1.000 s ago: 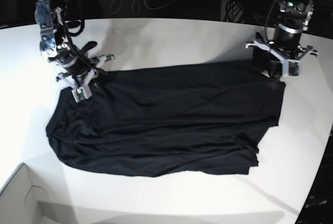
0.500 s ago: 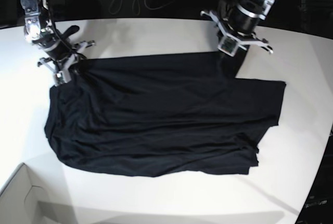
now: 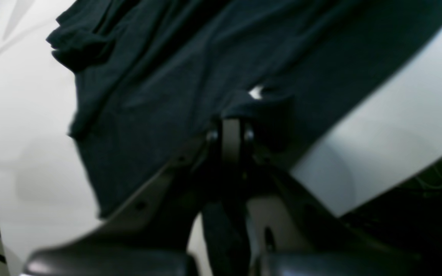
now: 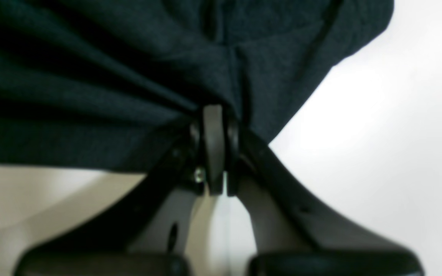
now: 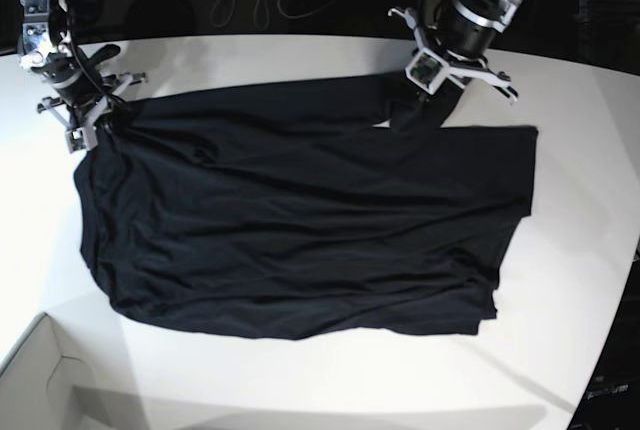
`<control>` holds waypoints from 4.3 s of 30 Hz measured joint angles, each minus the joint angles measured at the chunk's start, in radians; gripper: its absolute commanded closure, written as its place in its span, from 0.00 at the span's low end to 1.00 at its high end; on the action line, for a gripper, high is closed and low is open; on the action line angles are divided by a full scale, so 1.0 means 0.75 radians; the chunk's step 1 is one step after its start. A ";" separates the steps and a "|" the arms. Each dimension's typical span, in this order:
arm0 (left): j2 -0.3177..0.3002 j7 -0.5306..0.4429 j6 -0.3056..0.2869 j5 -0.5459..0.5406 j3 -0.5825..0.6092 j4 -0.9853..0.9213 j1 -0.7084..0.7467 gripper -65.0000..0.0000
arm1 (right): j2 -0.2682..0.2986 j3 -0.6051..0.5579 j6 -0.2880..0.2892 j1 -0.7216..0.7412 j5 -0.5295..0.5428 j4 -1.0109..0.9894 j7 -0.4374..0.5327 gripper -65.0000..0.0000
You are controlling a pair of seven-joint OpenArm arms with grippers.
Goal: Layout the t-shirt on the table in an organized manner, then fold the t-shirt properly
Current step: 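Pull the shirt edge apart with both grippers, stretching it taut, then drag the shirt corner with the left gripper toward the right gripper, then lift the shirt corner with the left gripper, folding it inward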
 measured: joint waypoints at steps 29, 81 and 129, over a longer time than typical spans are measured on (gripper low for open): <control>-0.207 -0.008 -0.228 0.006 -0.193 0.012 -0.049 1.00 | -0.001 -0.001 -0.001 -0.015 -0.010 0.004 0.013 1.00; 0.101 -0.013 -0.682 0.327 -0.209 -0.044 -0.101 1.00 | -0.016 -0.001 -0.005 -0.014 -0.015 0.004 0.017 1.00; 0.101 -0.022 -0.683 0.340 -0.113 -0.120 -0.123 1.00 | -0.039 0.004 -0.012 -0.014 -0.020 0.010 0.018 1.00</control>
